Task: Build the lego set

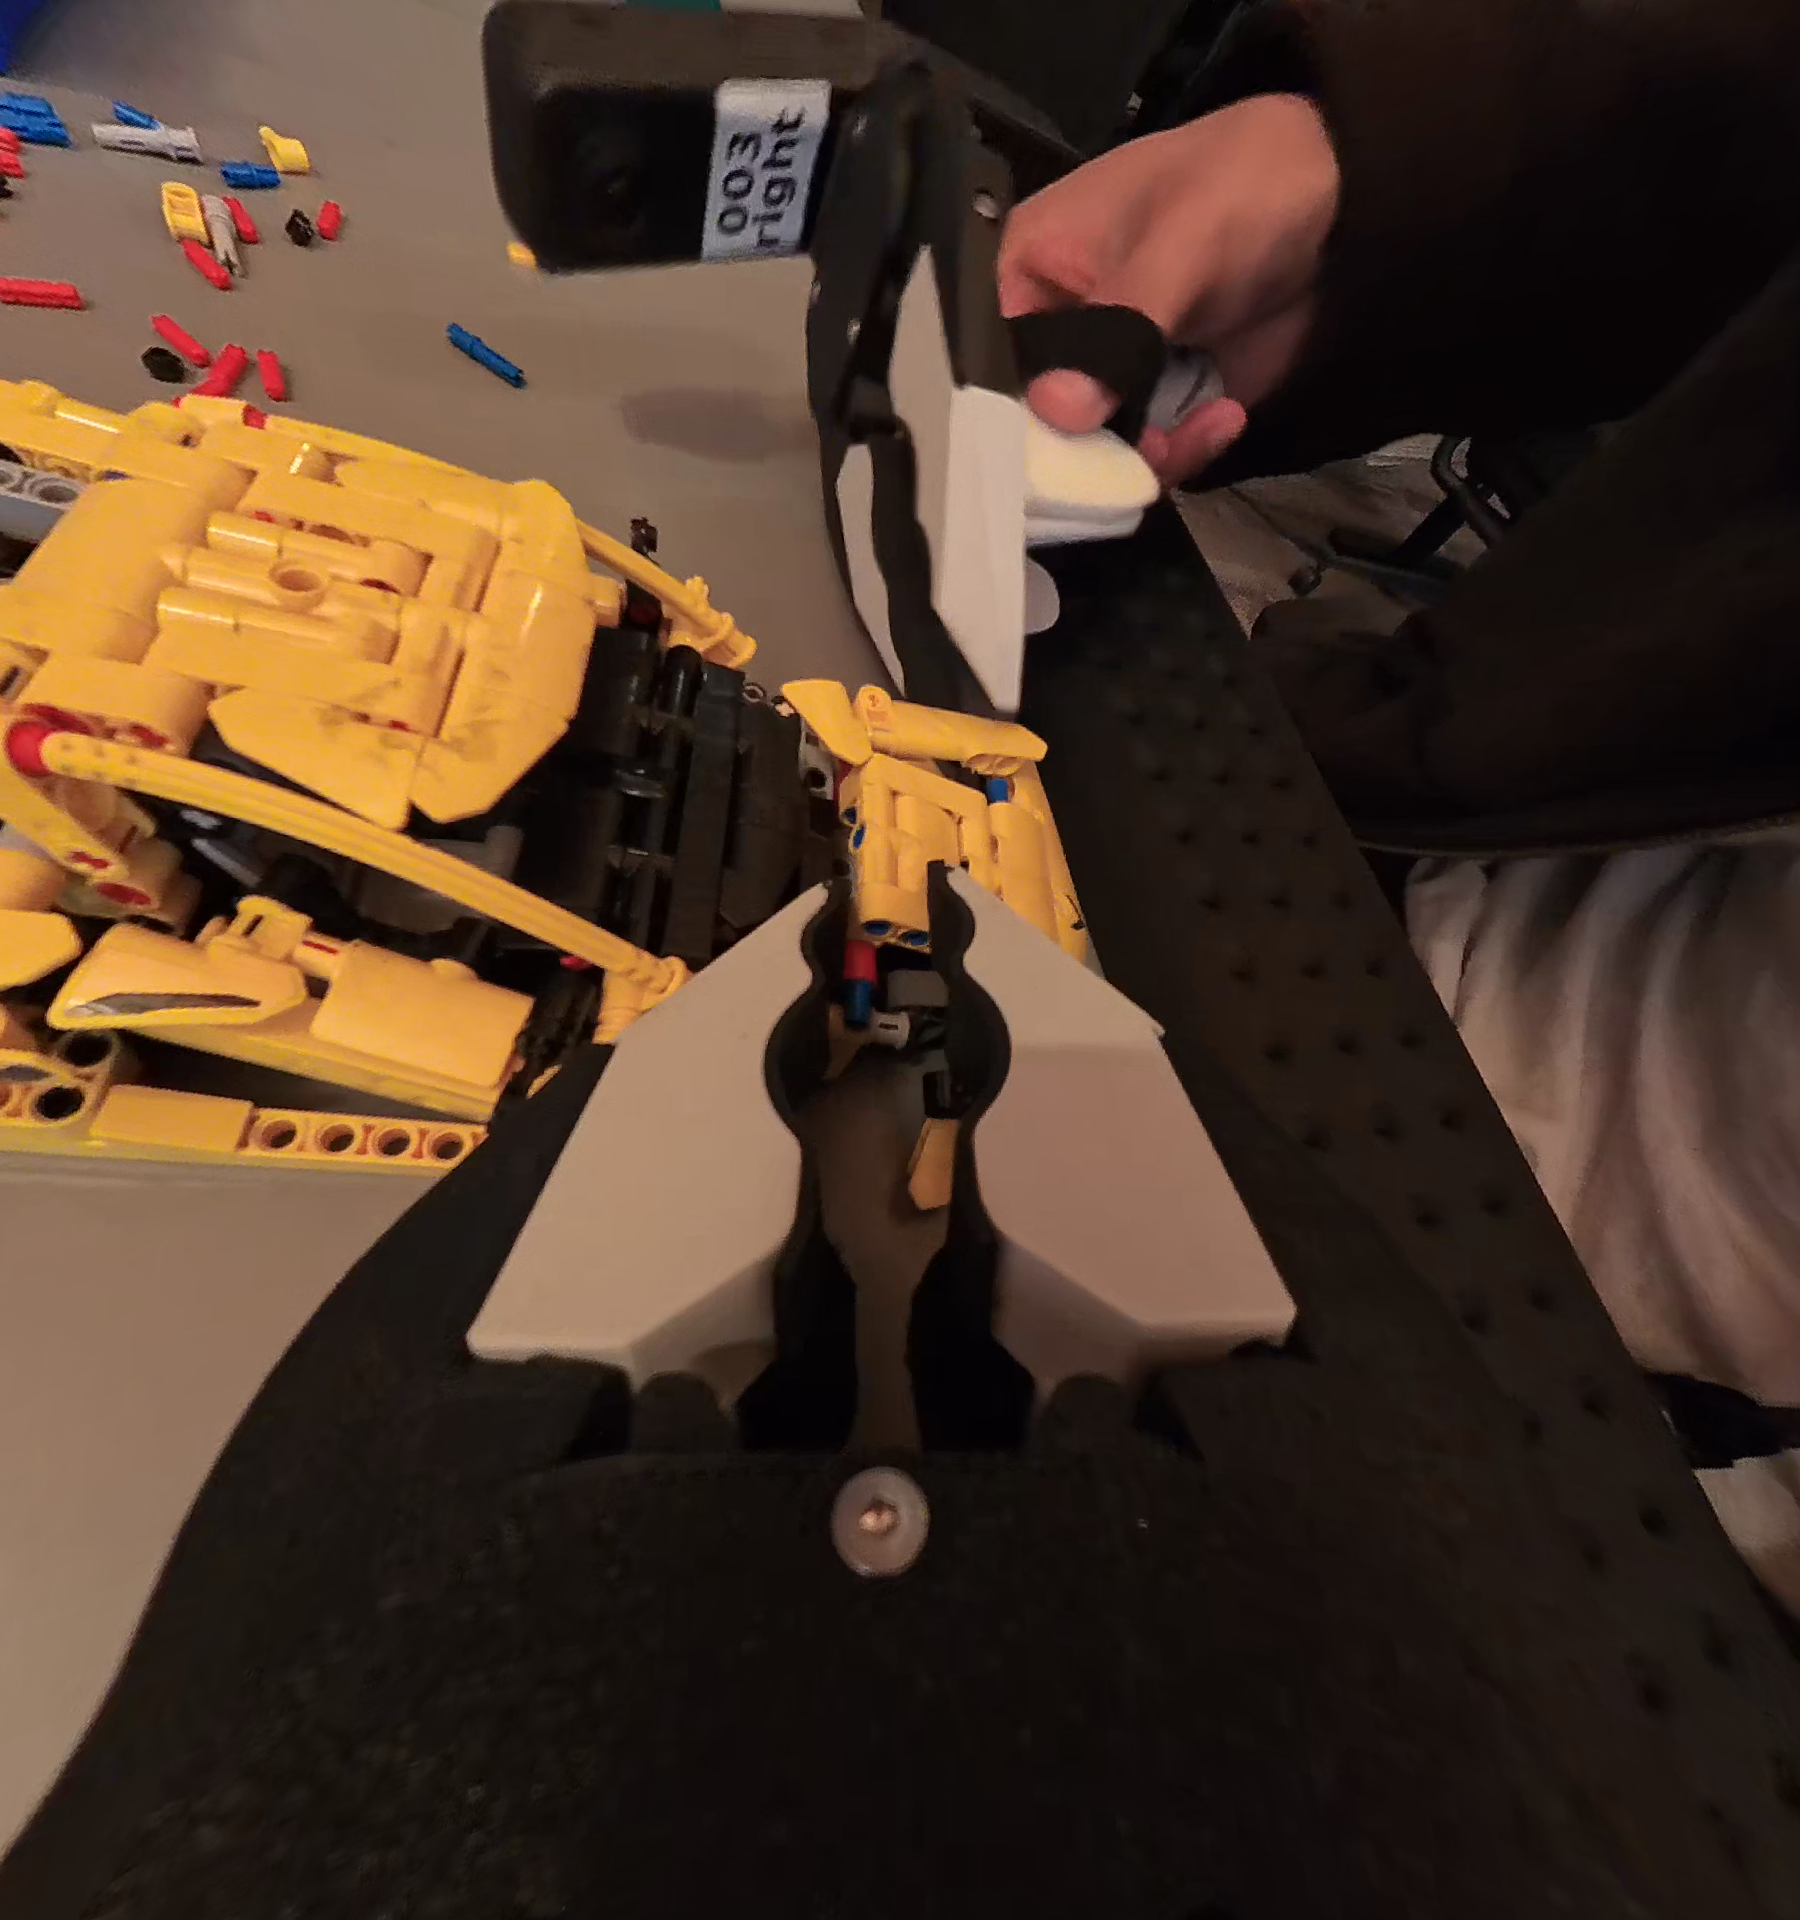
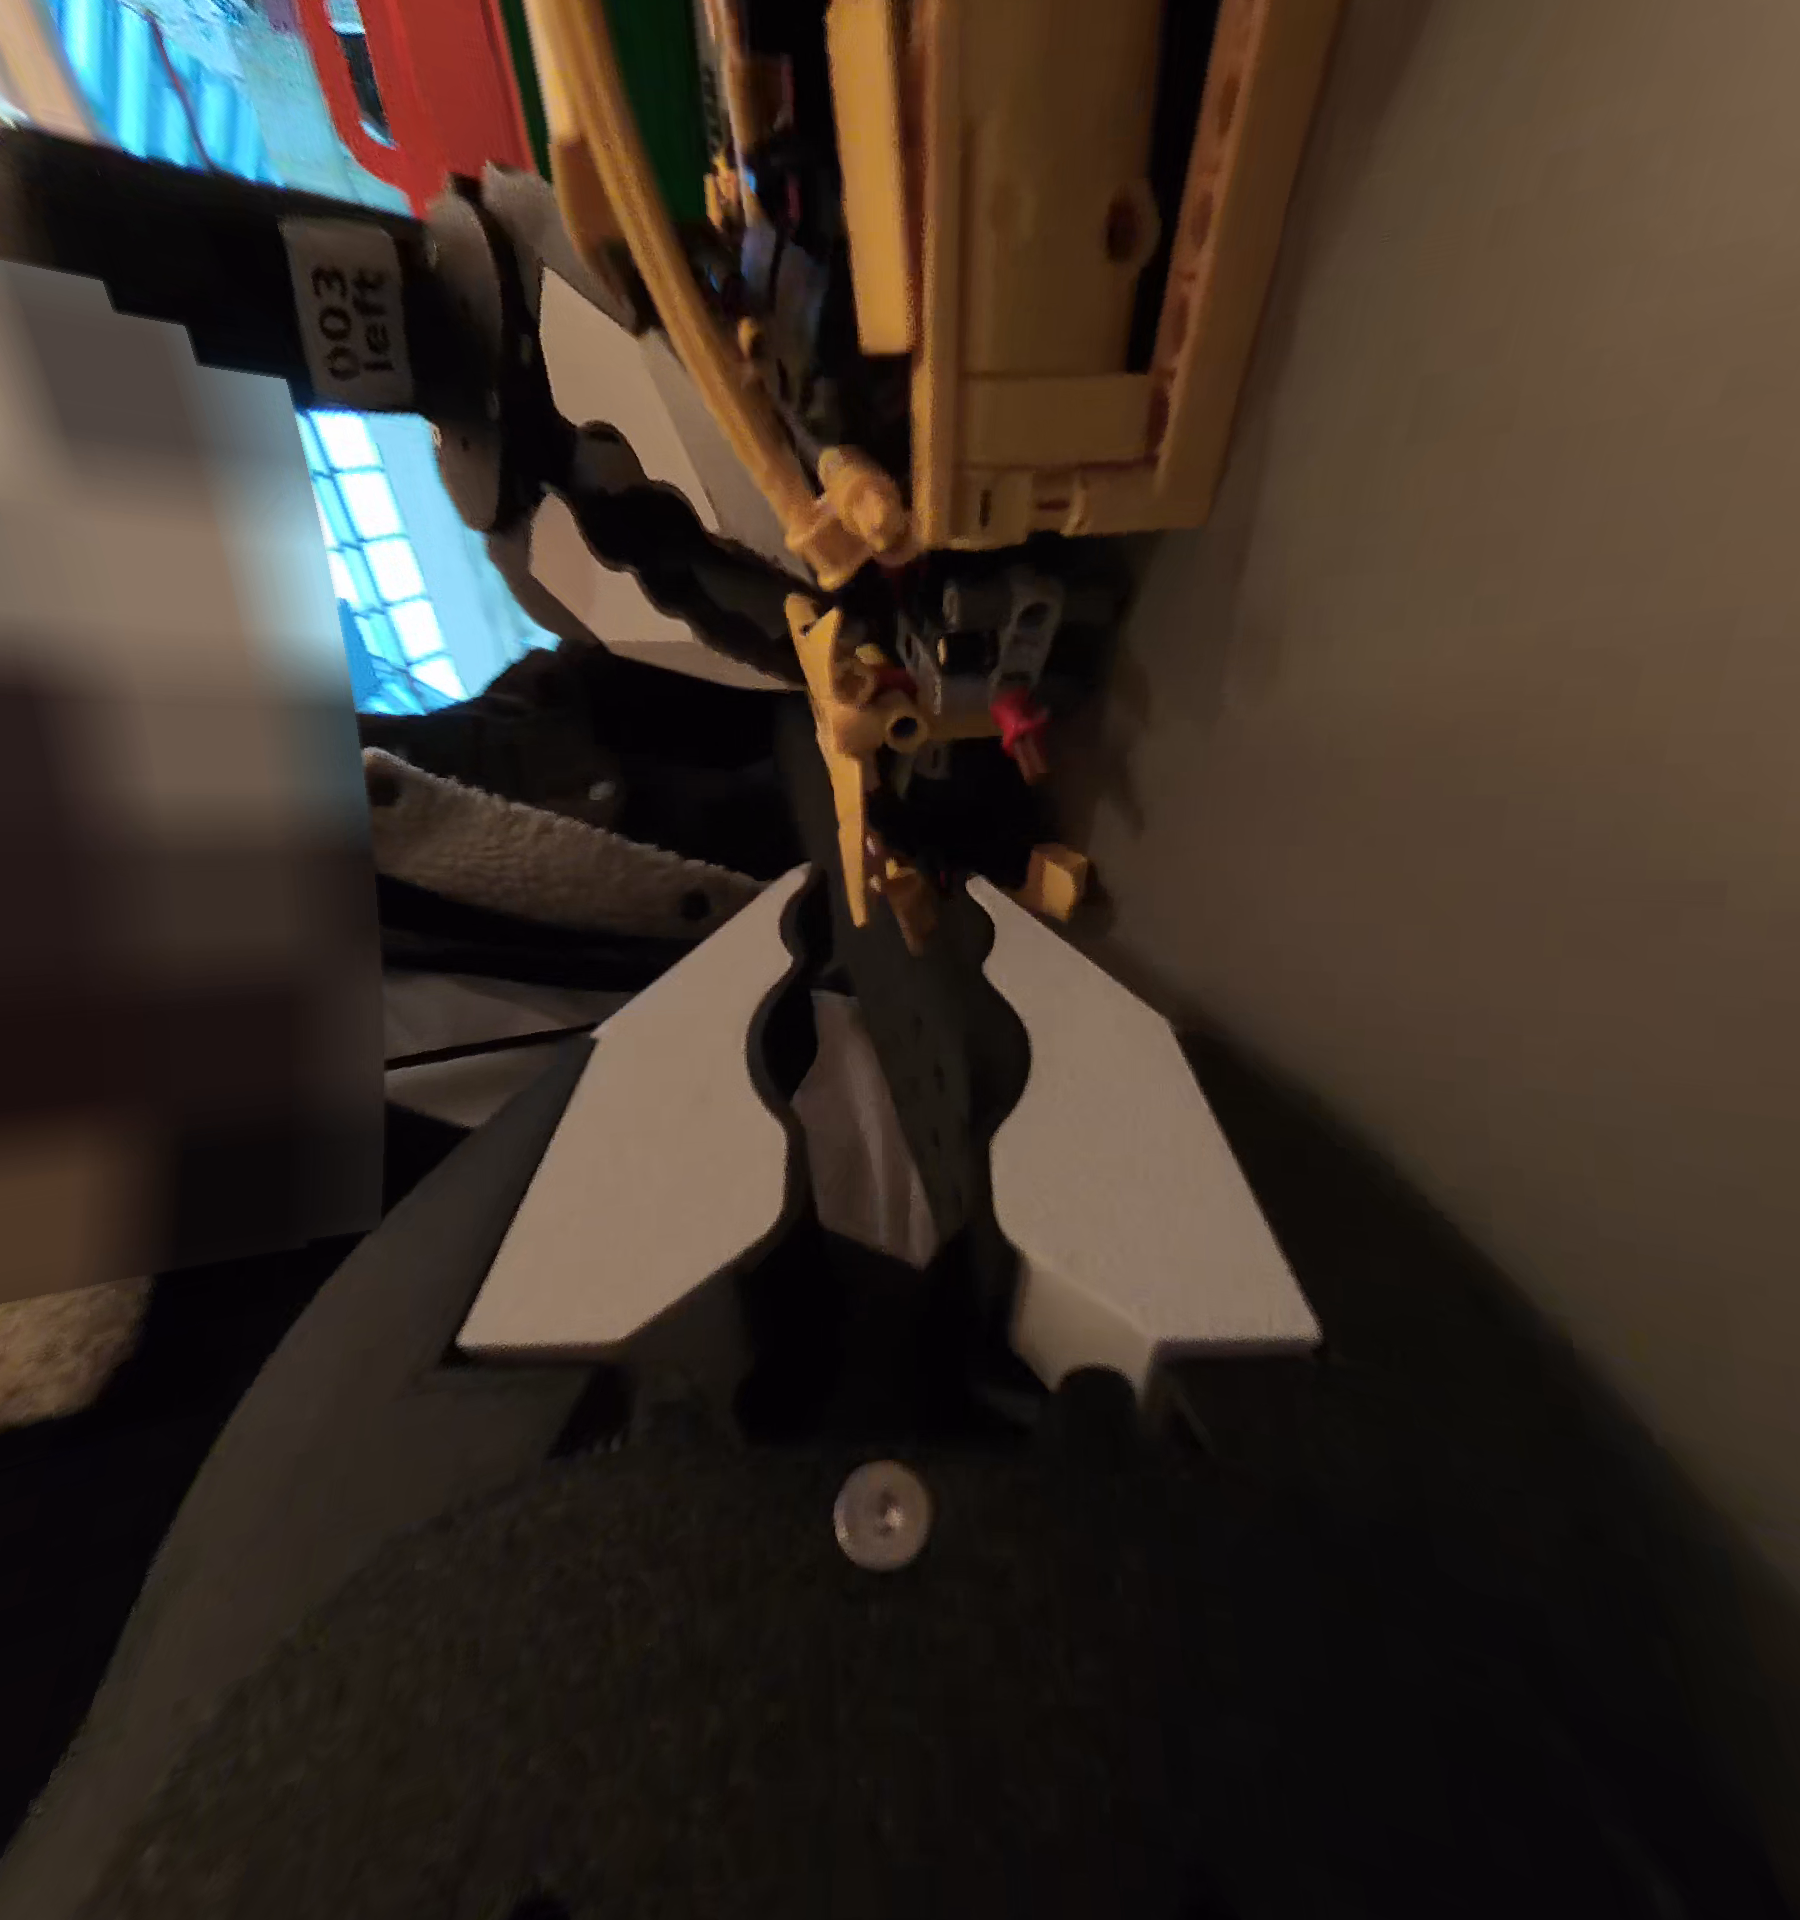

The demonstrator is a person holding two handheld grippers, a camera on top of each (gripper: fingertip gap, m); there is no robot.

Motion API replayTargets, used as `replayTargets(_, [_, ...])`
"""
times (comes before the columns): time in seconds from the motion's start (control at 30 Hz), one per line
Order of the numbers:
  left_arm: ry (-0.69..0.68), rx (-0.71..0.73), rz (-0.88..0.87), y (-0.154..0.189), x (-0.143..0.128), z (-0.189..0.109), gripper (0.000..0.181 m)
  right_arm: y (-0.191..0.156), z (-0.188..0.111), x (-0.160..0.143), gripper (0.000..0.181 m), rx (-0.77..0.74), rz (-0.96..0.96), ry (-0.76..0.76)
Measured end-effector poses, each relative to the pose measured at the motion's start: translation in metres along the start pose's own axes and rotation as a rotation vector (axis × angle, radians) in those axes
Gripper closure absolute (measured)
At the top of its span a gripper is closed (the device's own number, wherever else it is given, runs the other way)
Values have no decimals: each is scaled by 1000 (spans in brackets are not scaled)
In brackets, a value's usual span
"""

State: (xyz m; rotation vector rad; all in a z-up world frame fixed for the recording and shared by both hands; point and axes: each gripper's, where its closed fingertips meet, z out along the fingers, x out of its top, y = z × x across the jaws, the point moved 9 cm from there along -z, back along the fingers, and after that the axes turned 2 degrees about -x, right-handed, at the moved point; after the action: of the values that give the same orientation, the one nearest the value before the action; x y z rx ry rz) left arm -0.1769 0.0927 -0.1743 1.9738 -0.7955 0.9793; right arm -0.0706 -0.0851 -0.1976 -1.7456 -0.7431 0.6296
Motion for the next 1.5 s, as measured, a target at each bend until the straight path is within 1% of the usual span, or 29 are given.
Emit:
replayTargets(0.07, [0,1,1,0,0,0,166,-1,-6,5,172,115,46,49])
replayTargets(0.1, [0,2,2,0,0,0,166,0,-9,6,173,152,54,49])
replayTargets(0.17, [0,3,2,0,0,0,166,-1,-7,5,166,179,47,19])
replayTargets(0.2, [0,2,1,0,0,0,166,-1,-3,5,161,161,37,-8])
replayTargets(0.27, [1,0,-1,0,0,0,166,-1,-1,9,161,132,-12,2])
replayTargets(0.37, [1,-1,-2,0,0,0,166,5,8,11,160,91,-8,-51])
replayTargets(0.4, [1,0,-1,0,0,0,166,5,10,12,162,99,-10,-62])
replayTargets(0.43, [1,-1,-1,0,0,0,166,3,11,12,172,117,-14,-83])
replayTargets(0.47, [1,-2,-2,0,0,0,166,2,13,12,175,109,-23,-98])
replayTargets(0.73, [1,-5,-5,0,0,1,166,3,8,10,175,113,-50,-86])
replayTargets(0.93, [2,-5,-6,0,0,1,167,1,9,10,175,77,-81,-90])
replayTargets(1.07, [4,-5,-13,0,0,0,167,-6,8,6,176,-20,-209,-29])
replayTargets(1.17, [8,-2,-25,-1,0,0,167,-7,7,2,176,-36,-201,47])
replayTargets(1.23, [12,4,-31,-2,0,0,167,-9,6,1,176,-74,-240,88])
replayTargets(1.5, [20,23,-36,-3,1,-1,168,-10,6,0,176,-134,-267,150])
